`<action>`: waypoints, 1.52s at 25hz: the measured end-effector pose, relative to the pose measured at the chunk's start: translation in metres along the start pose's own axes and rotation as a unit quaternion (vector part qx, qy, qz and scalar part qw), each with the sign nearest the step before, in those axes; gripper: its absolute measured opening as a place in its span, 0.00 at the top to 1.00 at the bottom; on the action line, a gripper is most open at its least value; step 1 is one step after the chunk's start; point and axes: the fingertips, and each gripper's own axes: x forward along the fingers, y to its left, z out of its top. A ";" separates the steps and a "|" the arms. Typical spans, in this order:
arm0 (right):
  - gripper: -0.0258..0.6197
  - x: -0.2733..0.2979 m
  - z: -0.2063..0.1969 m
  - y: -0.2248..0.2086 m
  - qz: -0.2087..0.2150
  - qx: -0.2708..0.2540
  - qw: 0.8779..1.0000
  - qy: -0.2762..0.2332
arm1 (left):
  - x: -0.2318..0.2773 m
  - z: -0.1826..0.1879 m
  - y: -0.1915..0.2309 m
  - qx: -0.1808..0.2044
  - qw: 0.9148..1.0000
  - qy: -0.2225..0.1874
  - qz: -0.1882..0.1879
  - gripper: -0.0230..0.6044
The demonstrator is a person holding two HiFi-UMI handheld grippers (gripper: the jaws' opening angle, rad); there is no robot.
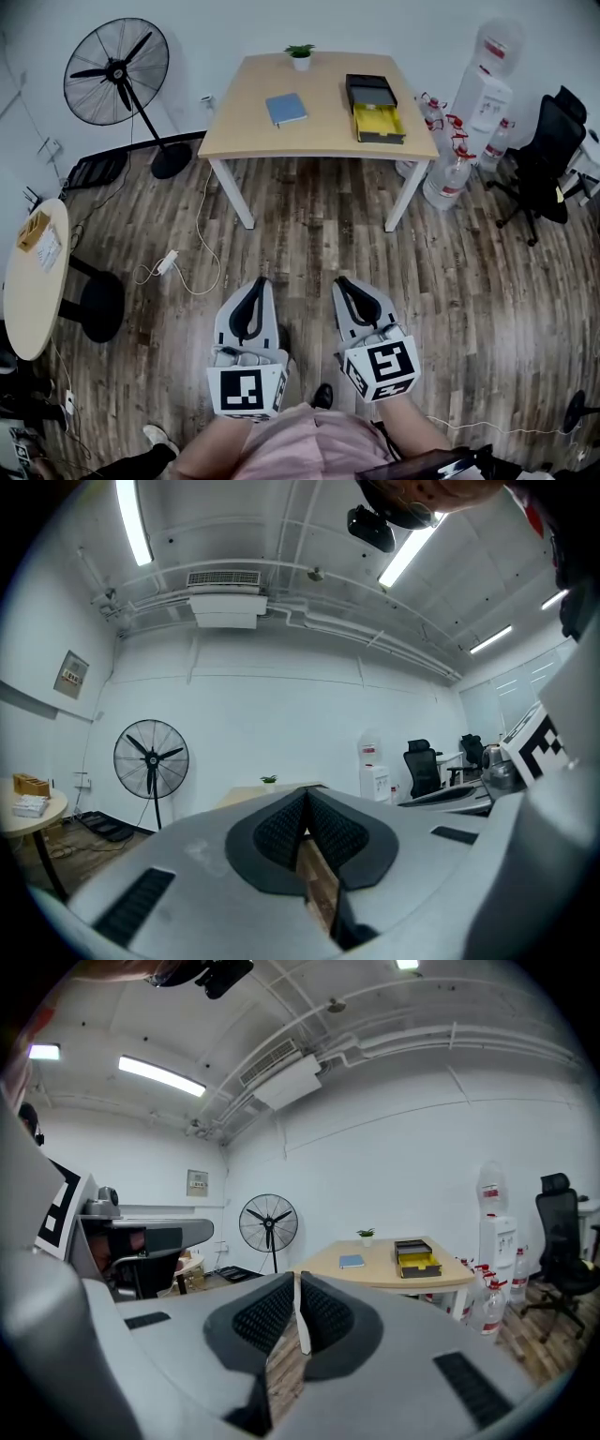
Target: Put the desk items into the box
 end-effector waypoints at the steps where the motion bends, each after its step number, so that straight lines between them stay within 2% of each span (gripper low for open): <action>1: 0.92 0.009 -0.001 -0.003 0.001 0.000 1.000 0.002 | 0.008 -0.003 0.005 -0.002 1.000 0.001 0.002 0.95; 9: 0.91 0.106 0.004 -0.038 -0.015 0.002 1.000 0.016 | 0.106 -0.015 0.064 -0.011 1.000 0.001 -0.003 0.95; 16: 0.91 0.201 0.040 -0.079 -0.052 0.001 0.999 0.003 | 0.199 -0.005 0.123 0.000 1.000 -0.010 -0.021 0.95; 21: 0.91 0.243 0.062 -0.094 -0.066 -0.007 0.998 -0.012 | 0.241 0.003 0.152 0.000 0.999 -0.027 -0.026 0.95; 28: 0.91 0.285 0.080 -0.105 -0.064 -0.013 0.998 -0.018 | 0.279 0.009 0.171 0.005 0.999 -0.033 -0.030 0.95; 38: 0.91 0.343 0.063 -0.143 -0.060 0.008 0.998 0.005 | 0.346 -0.026 0.173 0.006 0.999 0.008 -0.041 0.95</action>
